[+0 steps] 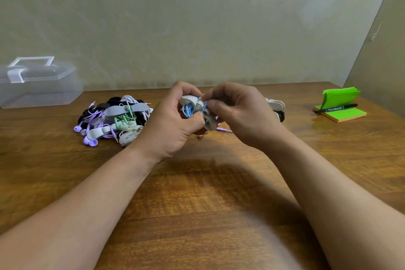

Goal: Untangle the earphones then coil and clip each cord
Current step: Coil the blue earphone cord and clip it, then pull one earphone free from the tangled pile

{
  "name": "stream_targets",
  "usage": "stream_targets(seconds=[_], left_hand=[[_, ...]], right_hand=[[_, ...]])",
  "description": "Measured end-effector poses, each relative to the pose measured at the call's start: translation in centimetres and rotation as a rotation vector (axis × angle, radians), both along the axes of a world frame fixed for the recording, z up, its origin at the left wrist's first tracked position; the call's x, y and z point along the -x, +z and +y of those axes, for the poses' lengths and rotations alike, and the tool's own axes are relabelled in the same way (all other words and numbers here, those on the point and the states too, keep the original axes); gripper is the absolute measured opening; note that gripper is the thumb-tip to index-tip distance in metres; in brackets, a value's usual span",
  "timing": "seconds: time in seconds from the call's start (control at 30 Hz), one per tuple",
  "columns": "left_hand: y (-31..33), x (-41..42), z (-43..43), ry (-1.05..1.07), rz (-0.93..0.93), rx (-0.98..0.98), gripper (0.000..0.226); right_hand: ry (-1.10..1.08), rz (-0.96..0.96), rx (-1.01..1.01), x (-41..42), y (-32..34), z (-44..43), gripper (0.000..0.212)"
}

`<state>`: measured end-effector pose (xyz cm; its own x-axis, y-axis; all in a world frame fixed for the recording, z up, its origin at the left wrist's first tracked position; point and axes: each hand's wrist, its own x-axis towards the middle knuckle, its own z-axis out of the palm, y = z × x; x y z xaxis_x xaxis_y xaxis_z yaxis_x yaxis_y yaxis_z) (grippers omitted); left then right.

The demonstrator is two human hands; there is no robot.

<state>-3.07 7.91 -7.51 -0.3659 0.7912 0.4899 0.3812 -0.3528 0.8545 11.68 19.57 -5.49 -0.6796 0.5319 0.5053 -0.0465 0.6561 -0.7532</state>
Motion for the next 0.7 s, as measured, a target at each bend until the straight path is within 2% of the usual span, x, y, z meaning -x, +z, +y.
stream_targets(seconds=[0.33,0.43,0.5,0.6,0.63,0.7], left_hand=[[-0.1,-0.7,0.2,0.086,0.166,0.009,0.031],[0.0,-0.7,0.2,0.091,0.142,0.014,0.030],[-0.1,-0.4,0.2,0.096,0.093,0.014,0.028],[-0.2,0.2,0.4,0.089,0.037,0.030,0.026],[-0.2,0.5,0.6,0.097,0.008,0.047,0.025],[0.1,1.5,0.7,0.138,-0.063,0.077,0.024]], right_hand=[[0.018,-0.018,0.099,0.1,0.1,-0.4,0.010],[0.031,0.001,0.207,0.3,0.1,-0.4,0.009],[0.048,0.000,0.399,0.6,-0.1,-0.3,0.018],[0.054,0.094,0.633,0.8,-0.3,0.2,0.016],[0.035,0.115,0.652,0.8,-0.5,0.4,0.018],[-0.042,0.078,0.538,0.8,-1.0,0.8,0.022]])
